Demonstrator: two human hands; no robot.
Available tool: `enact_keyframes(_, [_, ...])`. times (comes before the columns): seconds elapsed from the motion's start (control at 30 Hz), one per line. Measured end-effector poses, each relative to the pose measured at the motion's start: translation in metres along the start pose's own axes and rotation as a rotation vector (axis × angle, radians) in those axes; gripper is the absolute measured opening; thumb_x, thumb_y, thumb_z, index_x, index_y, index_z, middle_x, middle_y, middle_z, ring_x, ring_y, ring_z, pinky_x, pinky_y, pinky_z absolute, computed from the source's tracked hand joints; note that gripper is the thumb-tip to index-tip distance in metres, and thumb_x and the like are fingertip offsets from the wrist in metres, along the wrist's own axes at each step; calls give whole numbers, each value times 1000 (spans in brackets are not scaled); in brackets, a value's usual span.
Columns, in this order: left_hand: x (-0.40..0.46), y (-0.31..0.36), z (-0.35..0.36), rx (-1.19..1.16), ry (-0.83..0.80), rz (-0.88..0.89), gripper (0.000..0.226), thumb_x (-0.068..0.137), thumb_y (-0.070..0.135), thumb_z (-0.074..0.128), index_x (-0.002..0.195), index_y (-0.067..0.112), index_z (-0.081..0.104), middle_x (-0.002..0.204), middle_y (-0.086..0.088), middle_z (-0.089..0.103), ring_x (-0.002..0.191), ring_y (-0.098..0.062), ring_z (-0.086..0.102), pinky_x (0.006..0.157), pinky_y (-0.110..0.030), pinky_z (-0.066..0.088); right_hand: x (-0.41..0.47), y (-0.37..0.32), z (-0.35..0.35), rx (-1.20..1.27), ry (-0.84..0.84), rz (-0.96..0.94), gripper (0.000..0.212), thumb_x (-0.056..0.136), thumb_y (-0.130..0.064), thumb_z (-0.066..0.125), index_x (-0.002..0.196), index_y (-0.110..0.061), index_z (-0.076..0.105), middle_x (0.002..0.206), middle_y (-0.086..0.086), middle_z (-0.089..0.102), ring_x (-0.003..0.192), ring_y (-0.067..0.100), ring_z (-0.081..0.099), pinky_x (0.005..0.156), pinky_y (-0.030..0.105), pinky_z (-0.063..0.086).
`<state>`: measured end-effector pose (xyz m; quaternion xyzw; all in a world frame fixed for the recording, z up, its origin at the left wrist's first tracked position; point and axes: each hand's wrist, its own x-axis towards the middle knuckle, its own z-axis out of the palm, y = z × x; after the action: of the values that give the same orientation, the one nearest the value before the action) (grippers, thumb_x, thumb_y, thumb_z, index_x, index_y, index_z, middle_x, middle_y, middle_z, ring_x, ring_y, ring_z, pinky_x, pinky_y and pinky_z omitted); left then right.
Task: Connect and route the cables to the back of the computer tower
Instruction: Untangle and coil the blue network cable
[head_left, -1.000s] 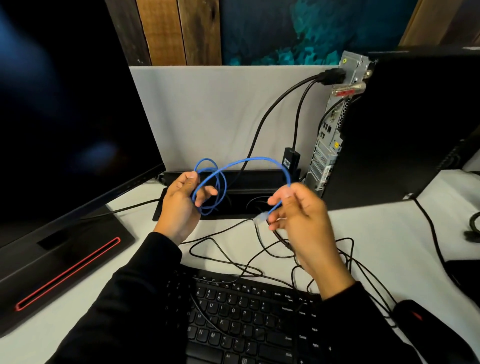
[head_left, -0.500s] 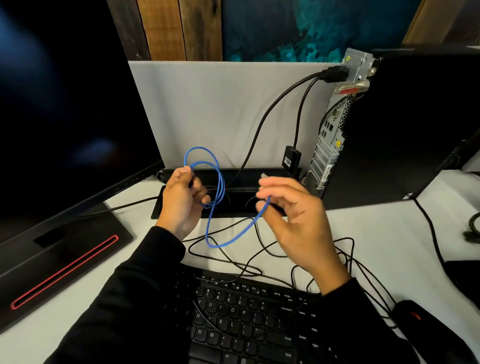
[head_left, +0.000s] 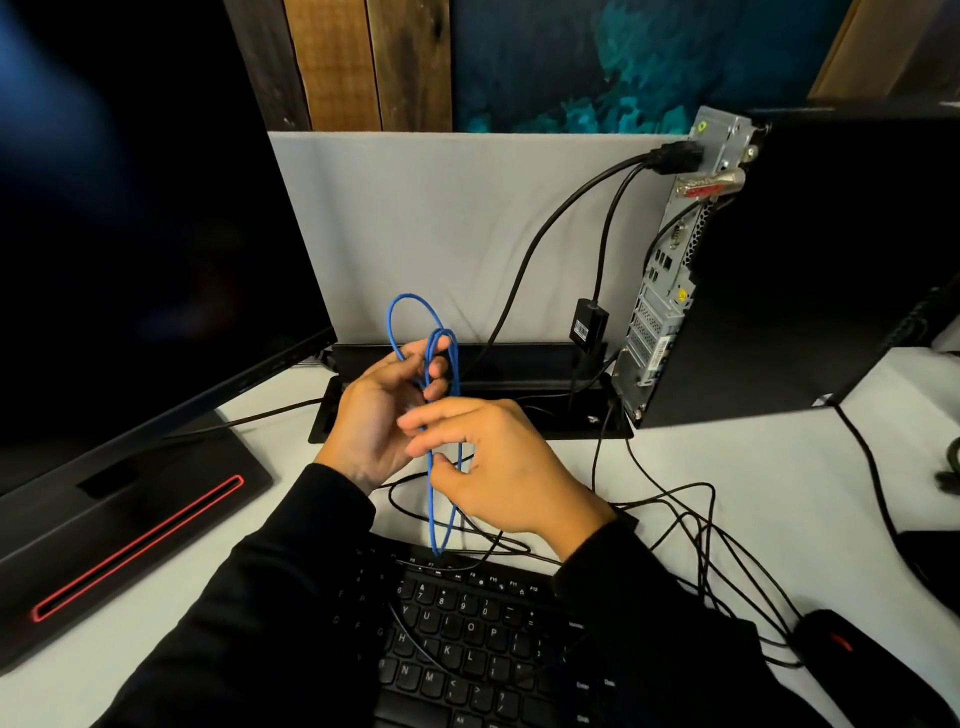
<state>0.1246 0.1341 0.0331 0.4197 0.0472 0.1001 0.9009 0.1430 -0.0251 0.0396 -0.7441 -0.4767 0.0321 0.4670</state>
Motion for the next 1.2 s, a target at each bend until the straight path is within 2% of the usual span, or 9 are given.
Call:
enact_keyframes(0.1, [-2,-6,0,46,39,29,33,101,5,35,120,-2,62,89,-7,60,68,-12,53,63,-17,48,6,2,5,-47,61,3,25,81,4,66,97,-8,82,120,1,75,113,11,67,104,14,44])
enact_keyframes(0.27, [-5,-15,5,173,77,50,38,101,5,37,125,2,66,119,-8,71,78,-8,62,75,-21,49,10,1,9,-184,75,25,30,87,-6,70,117,-4,76,129,10,70,120,17,63,105,-1,27])
enact_keyframes(0.37, [-5,-14,3,145,40,22,42,102,14,36,133,3,62,136,-7,65,91,-10,62,88,-25,47,11,4,14,-219,88,19,31,89,-9,69,119,-6,75,130,8,70,122,18,63,111,15,38])
enact_keyframes(0.47, [-5,-14,4,78,6,5,44,97,8,38,133,1,61,134,-8,66,101,-14,65,91,-24,53,11,9,25,-262,258,-21,24,85,-8,68,106,-5,80,117,9,73,103,20,70,96,33,57])
enact_keyframes(0.63, [-9,-19,8,-45,-67,-47,50,79,-3,38,120,-4,65,115,-22,68,103,-30,68,95,-34,55,16,15,27,-116,558,98,8,71,-5,83,72,-11,77,93,2,57,70,7,56,68,10,45])
enact_keyframes(0.8, [-3,-16,-1,-33,-42,13,48,72,-2,41,112,-5,67,82,-12,59,65,-19,47,67,-33,41,18,25,10,476,480,371,17,73,-8,69,85,-18,61,82,1,64,70,13,64,66,33,57])
enact_keyframes(0.93, [-4,-11,-3,-22,-78,-10,44,75,-4,36,105,-4,67,80,-10,48,49,-11,39,53,-26,39,26,36,1,132,165,401,24,95,-18,57,111,-23,74,91,-2,76,82,14,73,80,44,62])
enact_keyframes(1.1, [-4,-11,-9,-24,-113,-36,40,73,-2,41,107,0,62,97,-22,58,49,-11,40,51,-25,40,47,25,-3,111,-7,459,21,102,-20,57,119,-24,69,105,-2,75,93,19,74,85,41,62])
enact_keyframes(1.2, [-3,-11,-10,-36,-84,-64,39,75,-4,38,107,3,59,100,-22,59,47,-11,40,49,-25,41,50,18,-6,283,-10,536,22,100,-8,61,117,-18,72,104,2,76,84,14,74,65,25,60])
